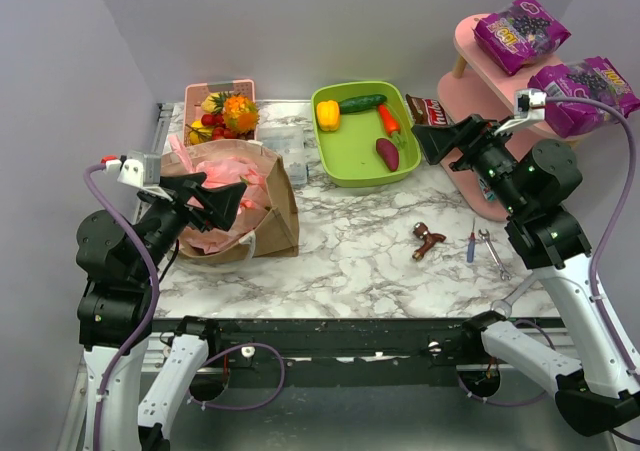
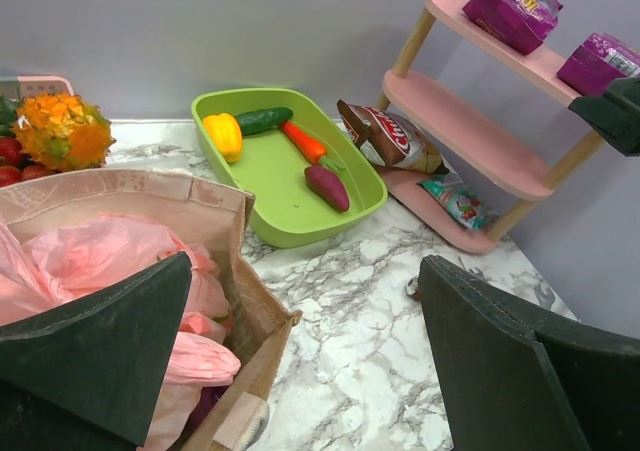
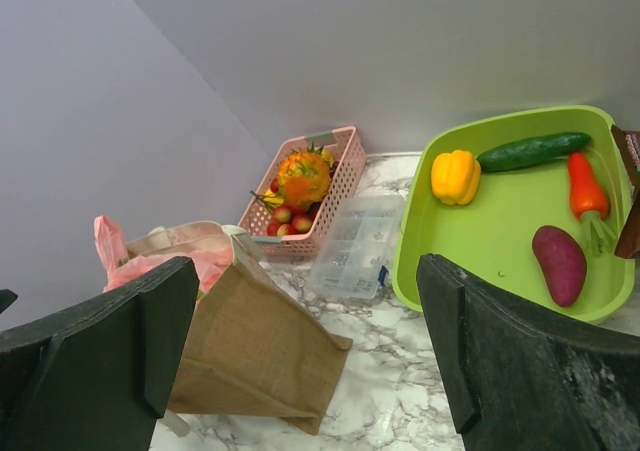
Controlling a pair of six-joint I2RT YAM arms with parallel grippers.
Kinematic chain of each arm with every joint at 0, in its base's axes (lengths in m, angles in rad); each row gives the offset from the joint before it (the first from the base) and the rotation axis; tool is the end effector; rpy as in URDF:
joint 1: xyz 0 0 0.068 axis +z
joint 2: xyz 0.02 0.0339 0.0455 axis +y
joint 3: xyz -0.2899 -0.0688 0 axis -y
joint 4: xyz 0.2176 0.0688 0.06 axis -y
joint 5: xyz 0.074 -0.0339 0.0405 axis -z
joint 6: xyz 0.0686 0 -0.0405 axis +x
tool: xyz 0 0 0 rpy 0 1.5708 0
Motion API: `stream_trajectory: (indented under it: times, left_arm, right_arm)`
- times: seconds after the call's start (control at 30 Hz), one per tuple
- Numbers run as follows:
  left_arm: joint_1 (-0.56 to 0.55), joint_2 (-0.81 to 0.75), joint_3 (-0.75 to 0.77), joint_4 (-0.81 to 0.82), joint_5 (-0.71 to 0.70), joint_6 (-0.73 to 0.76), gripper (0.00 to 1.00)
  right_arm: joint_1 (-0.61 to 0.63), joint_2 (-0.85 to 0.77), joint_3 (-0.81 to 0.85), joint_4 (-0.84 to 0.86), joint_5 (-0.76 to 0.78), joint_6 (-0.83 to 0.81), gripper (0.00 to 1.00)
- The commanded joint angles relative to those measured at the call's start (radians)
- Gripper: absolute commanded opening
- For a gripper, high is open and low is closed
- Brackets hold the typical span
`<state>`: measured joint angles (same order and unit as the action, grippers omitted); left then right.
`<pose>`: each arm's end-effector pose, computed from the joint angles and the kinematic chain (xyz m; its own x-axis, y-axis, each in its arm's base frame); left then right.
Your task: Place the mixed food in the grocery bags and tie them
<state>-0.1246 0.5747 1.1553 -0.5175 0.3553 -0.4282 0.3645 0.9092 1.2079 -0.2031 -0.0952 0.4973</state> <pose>0.0603 -0.0316 0.4493 -0.1345 -0.3755 -0.9170 0.4454 0.8038 -0.3945 0.1601 0.0681 0.4772 -0.1331 0.4575 -0.8792 -0.4321 0.7715 0.4669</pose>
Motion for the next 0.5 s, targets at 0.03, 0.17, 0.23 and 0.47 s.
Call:
stream_trajectory:
  times: [0.03,0.17,0.23,0.47]
  left_arm:
    - [0.004,-0.014,-0.009,-0.007,-0.021,0.022,0.98]
    - [0.005,-0.013,-0.012,-0.008,-0.02,0.027,0.98]
    - [0.005,-0.012,-0.012,-0.003,-0.021,0.028,0.98]
    - [0.005,0.021,-0.012,0.034,-0.009,0.018,0.98]
  right_arm:
    - [-0.006,-0.001,-0.006,0.002,-0.023,-0.011,1.0]
    - [-0.006,-0.012,-0.018,0.012,-0.018,-0.003,1.0]
    - [-0.005,-0.019,-0.024,0.016,-0.012,-0.005,1.0]
    - [-0.006,-0.009,0.007,-0.05,0.028,-0.022,1.0]
